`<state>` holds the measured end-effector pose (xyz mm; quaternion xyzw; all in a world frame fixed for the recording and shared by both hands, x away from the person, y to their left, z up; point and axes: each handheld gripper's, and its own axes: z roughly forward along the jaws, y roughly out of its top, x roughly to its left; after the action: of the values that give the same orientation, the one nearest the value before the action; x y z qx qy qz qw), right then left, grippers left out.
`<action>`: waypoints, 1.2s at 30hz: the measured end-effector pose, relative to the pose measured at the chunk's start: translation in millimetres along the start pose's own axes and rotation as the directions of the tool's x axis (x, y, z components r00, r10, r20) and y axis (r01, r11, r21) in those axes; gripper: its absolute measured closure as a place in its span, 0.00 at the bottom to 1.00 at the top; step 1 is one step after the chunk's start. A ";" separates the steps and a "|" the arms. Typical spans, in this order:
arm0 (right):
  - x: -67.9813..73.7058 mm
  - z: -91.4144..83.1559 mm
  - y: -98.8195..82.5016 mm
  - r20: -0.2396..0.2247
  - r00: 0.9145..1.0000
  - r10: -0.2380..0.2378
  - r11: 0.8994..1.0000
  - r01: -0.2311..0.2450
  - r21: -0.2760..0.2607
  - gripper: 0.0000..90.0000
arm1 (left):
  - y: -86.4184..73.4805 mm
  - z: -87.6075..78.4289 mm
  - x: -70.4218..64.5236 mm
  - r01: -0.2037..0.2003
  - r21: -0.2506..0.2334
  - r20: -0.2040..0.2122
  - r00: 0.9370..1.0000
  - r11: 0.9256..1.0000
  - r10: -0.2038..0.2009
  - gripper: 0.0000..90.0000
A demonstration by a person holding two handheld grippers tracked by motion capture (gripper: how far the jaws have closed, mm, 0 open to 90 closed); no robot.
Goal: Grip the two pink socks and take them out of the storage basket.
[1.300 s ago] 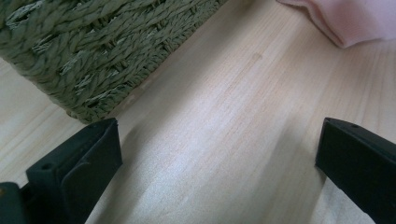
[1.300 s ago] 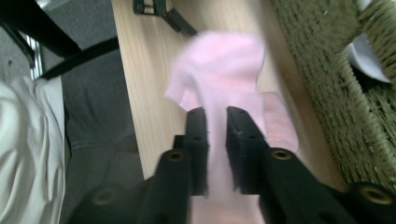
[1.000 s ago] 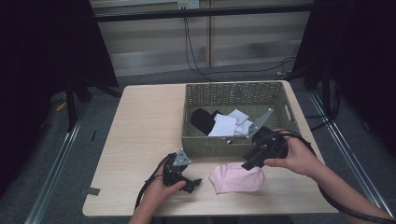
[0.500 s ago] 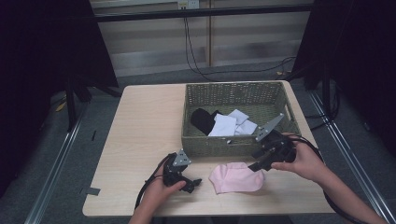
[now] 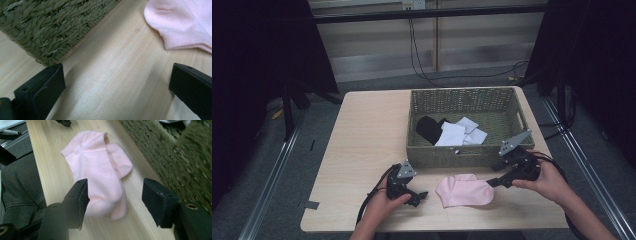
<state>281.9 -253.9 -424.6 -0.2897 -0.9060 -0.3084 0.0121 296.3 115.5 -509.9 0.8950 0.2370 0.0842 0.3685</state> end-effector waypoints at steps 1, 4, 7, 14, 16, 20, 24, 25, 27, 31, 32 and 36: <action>0.0 0.0 0.0 0.000 1.000 0.000 1.000 0.000 0.000 0.42 | 0.0 0.0 0.0 0.000 0.000 0.000 1.000 1.000 0.000 0.00; -1.4 -0.2 -6.4 0.012 1.000 0.013 1.000 -0.013 -0.006 0.41 | 0.0 0.0 -0.2 0.002 0.000 0.001 1.000 1.000 -0.002 0.00; -2.6 0.7 -12.4 0.012 1.000 0.018 1.000 -0.018 -0.016 0.40 | 0.0 0.0 0.0 0.000 0.000 0.000 1.000 1.000 0.000 0.00; -7.3 4.4 -27.1 0.028 0.999 0.031 0.999 -0.030 -0.032 0.38 | -0.1 0.1 -0.2 0.003 -0.001 0.001 1.000 1.000 -0.003 0.00; -8.6 4.9 -30.8 0.032 0.999 0.044 0.998 -0.042 -0.038 0.37 | -0.1 0.1 -0.2 0.002 -0.001 0.001 1.000 1.000 -0.002 0.00; -10.4 7.1 -36.9 0.037 0.998 0.052 0.998 -0.050 -0.043 0.34 | -0.1 0.0 -0.2 0.003 0.000 0.001 1.000 1.000 -0.003 0.00; -12.6 11.6 -43.0 0.050 0.997 0.053 0.997 -0.051 -0.051 0.34 | 0.0 0.0 0.0 0.000 0.000 0.000 1.000 1.000 0.000 0.00; -14.3 14.1 -46.6 0.053 0.997 0.054 0.997 -0.051 -0.055 0.34 | 0.0 0.0 0.0 0.000 0.000 0.000 1.000 1.000 0.000 0.00; -15.1 15.4 -48.8 0.064 0.996 0.056 0.997 -0.052 -0.058 0.33 | -0.1 0.1 -0.2 0.003 -0.002 0.001 1.000 1.000 -0.003 0.00; -17.2 21.9 -57.7 0.083 0.995 0.047 0.997 -0.041 -0.065 0.32 | -0.1 0.1 -0.2 0.003 -0.002 0.001 1.000 1.000 -0.003 0.00; -17.5 23.7 -59.7 0.088 0.995 0.040 0.998 -0.034 -0.062 0.32 | -0.1 0.0 -0.2 0.003 0.000 0.001 1.000 1.000 -0.003 0.00; -16.9 31.3 -65.8 0.121 0.992 -0.023 0.998 0.029 -0.049 0.30 | 0.0 0.0 0.0 0.000 0.000 0.000 1.000 1.000 0.000 0.00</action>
<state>265.8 -287.2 -489.6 -0.2963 -0.9007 -0.3131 -0.0539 296.3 115.5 -509.9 0.8950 0.2370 0.0841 0.3685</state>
